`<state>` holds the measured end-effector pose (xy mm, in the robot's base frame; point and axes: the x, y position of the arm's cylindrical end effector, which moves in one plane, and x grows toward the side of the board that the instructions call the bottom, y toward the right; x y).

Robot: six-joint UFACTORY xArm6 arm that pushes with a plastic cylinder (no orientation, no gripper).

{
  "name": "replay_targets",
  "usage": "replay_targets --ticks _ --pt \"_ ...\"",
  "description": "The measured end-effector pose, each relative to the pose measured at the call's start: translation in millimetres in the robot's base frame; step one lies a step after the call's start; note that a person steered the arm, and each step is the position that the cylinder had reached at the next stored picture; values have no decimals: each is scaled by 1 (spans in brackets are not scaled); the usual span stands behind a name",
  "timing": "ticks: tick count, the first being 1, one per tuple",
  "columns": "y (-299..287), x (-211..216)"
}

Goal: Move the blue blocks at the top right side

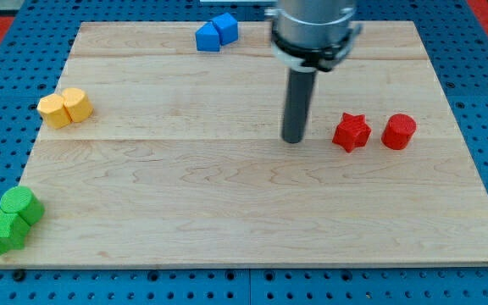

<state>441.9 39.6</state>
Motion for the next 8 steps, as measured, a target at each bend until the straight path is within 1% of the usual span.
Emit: replay_targets --ticks 1,2,4,5,7,8 --pt "-38 0" --pt "-61 -2" --pt "-141 5" --pt "-151 5" --pt "-145 5" --pt "-144 -9"
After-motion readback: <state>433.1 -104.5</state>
